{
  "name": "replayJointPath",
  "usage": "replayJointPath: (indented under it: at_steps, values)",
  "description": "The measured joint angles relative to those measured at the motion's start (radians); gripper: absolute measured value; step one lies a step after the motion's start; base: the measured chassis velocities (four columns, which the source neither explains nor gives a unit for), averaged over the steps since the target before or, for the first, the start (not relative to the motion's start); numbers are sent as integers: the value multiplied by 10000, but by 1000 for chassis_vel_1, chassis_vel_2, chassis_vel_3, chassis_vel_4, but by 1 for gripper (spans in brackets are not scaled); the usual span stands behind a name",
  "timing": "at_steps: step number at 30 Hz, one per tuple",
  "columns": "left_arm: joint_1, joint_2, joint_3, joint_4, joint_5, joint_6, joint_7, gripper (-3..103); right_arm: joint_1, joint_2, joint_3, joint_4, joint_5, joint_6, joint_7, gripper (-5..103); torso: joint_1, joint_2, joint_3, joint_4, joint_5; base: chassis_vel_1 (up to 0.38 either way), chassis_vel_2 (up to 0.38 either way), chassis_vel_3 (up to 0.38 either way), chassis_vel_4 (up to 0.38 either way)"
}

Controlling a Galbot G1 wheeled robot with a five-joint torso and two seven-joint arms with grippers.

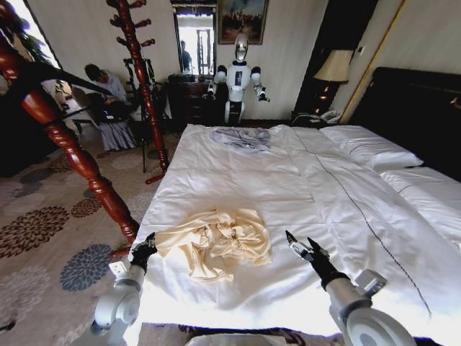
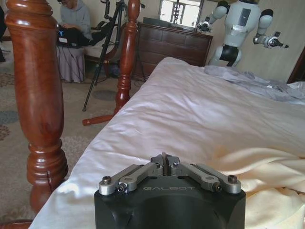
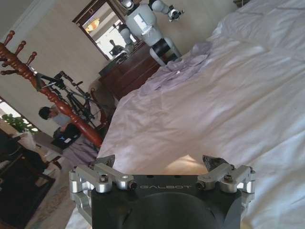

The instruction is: Pick up the clothes from the bed and hang them on the clothes hanger.

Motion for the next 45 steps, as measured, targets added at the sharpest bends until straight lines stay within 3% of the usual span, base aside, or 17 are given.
replayJointPath:
  at_steps: [4, 16, 23, 26, 31, 45]
  values:
    - [7, 54, 157, 69, 355, -11, 13, 2, 738, -464, -342, 40, 1184, -452, 352, 100, 1, 0, 0, 0, 2, 0, 0, 0, 0]
    - [375, -32, 204, 48, 975, -186, 142, 2, 3199, -1234, -1672, -1751, 2728, -670, 1236, 100, 3, 0, 1, 2, 0, 0, 0, 0, 0]
    - [625, -184, 118, 27, 1126, -231, 172, 2, 4177, -345, -3114, -2524, 2870, -775, 1887, 100, 3, 0, 1, 2, -1, 0, 0, 0, 0]
    - [685, -154, -4, -17, 1115, -233, 173, 2, 4638, 610, -3874, -3092, 2595, -738, 2111, 100, 2, 0, 0, 1, -2, 0, 0, 0, 0]
    - [791, -138, -119, -57, 1069, -234, 172, 2, 5168, 1297, -4213, -3656, 2439, -664, 2100, 100, 2, 0, 0, 1, -1, 0, 0, 0, 0]
    - [1072, -106, -510, -164, 886, -226, 168, 2, 5951, 2190, -5362, -4779, 2014, -633, 2030, 100, 0, 0, 0, 1, -1, 0, 0, 0, 0]
